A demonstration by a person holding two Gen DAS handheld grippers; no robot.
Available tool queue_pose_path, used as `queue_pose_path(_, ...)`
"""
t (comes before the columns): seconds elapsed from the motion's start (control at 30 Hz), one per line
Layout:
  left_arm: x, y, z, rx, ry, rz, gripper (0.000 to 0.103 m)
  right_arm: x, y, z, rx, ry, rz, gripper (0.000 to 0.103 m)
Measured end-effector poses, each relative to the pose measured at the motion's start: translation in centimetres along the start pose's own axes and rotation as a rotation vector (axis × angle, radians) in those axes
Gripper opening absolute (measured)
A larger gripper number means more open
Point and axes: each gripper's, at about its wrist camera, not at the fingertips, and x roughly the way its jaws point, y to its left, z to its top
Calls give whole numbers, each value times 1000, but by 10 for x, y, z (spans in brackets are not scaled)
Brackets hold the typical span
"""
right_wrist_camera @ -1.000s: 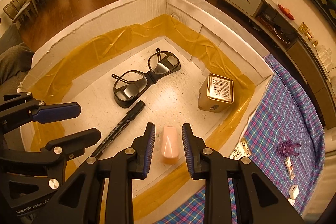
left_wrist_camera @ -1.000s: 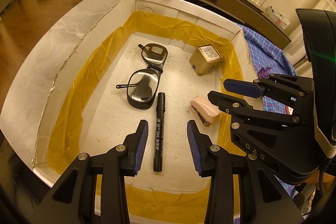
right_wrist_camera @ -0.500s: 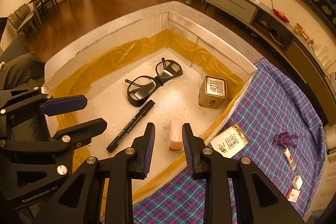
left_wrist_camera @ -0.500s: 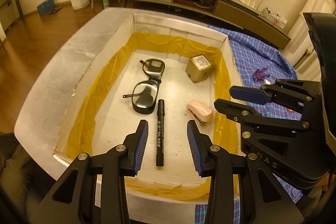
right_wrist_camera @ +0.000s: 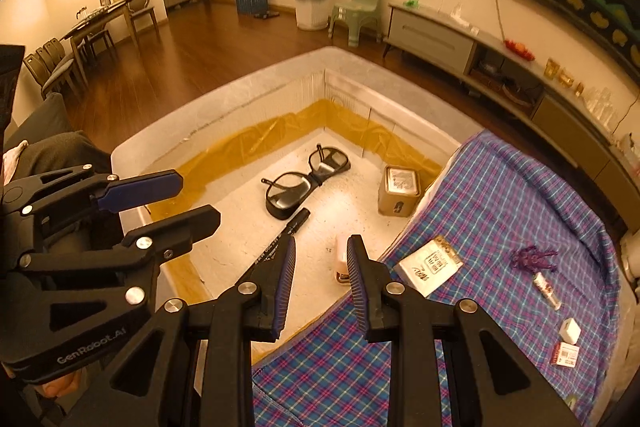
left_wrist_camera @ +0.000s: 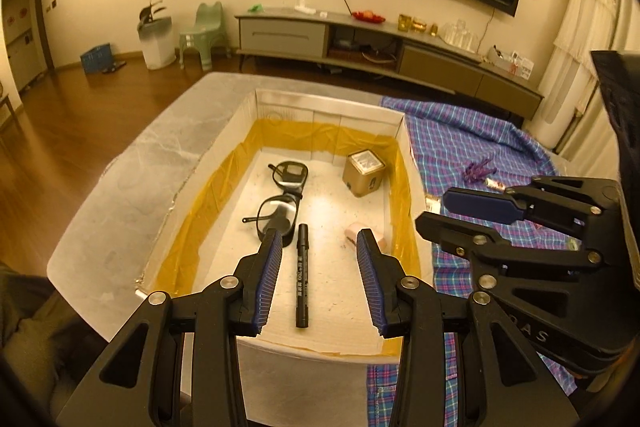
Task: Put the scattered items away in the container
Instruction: 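Withdraw both tools from the box back over the plaid shirt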
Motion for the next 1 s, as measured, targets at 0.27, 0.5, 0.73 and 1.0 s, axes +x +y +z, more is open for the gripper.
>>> queue_pose_path(0.27, -15, -14, -13, 22, -47, 16, 42, -34, 2, -19, 17, -86, 1, 28)
queue_pose_path(0.5, -30, -31, -22, 50, -90, 7, 42, -64, -9, -46, 81, -175, 8, 28)
queue_pose_path(0.73, -40, -59, -35, 106, -129, -17, 46, -89, -34, -80, 188, -258, 14, 28)
queue_pose_path(1.0, -34, -101, -45, 177, -114, -66, 47, -104, -66, -123, 297, -289, -6, 28)
